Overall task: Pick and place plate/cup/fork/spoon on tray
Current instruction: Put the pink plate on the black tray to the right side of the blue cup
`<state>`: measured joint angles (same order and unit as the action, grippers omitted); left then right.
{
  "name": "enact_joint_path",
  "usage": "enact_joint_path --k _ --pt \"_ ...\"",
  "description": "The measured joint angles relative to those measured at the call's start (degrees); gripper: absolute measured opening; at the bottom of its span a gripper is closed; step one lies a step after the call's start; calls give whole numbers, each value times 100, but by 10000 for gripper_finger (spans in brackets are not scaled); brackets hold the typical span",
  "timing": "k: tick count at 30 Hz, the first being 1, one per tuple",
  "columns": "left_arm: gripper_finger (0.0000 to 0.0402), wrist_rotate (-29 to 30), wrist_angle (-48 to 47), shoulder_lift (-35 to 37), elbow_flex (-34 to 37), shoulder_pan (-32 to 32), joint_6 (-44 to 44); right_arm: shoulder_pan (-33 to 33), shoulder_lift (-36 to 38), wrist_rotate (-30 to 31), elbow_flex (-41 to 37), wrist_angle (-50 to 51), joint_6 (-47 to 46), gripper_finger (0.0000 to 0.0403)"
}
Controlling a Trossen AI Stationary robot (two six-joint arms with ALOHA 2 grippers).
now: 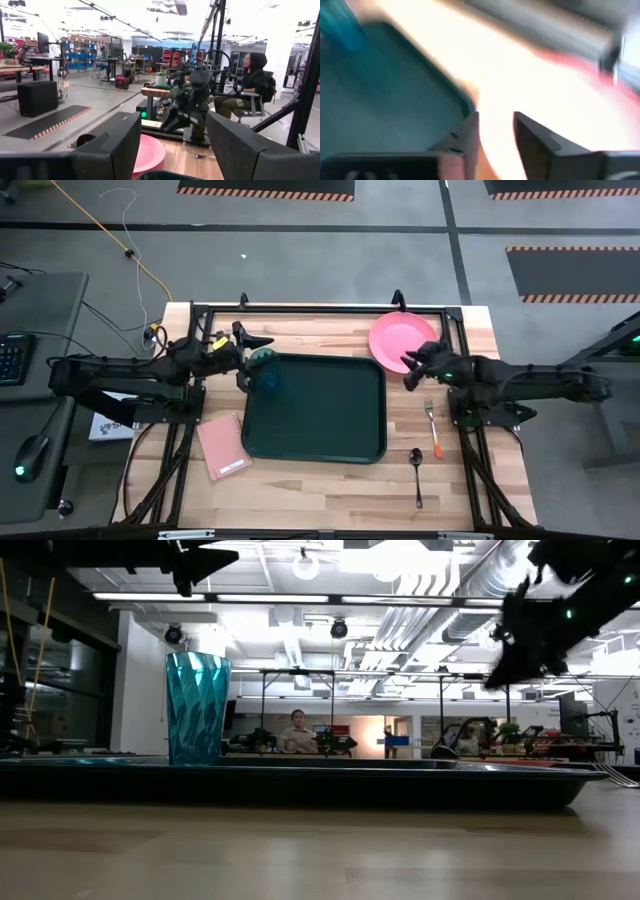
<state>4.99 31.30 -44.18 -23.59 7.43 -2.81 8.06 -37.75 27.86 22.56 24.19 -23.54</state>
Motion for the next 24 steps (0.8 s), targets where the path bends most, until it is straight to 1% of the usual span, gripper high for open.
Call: enact_joint_path --k 2,3,5,7,12,15,17,20,24 --pt "213 0 -2 0 0 1 5 140 -371 -358 140 739 -202 149" --pt "213 0 -6 0 0 1 23 184 -546 -480 153 871 -265 162" --pt "213 0 -10 0 0 1 31 239 -851 -607 137 777 -248 183" --pt "213 0 -10 0 0 1 33 286 -1170 -687 127 665 -118 196" --pt "213 2 -12 0 0 1 39 371 -1940 -557 116 199 9 201" --pt "213 3 -12 0 0 1 39 460 -2345 -529 118 65 360 200" --pt "213 4 -12 0 0 1 42 521 -2582 -356 137 72 580 200" --pt "213 4 -14 0 0 1 44 586 -2837 -219 145 13 796 200" --pt "213 4 -21 0 0 1 44 623 -3058 -300 170 -60 1044 200"
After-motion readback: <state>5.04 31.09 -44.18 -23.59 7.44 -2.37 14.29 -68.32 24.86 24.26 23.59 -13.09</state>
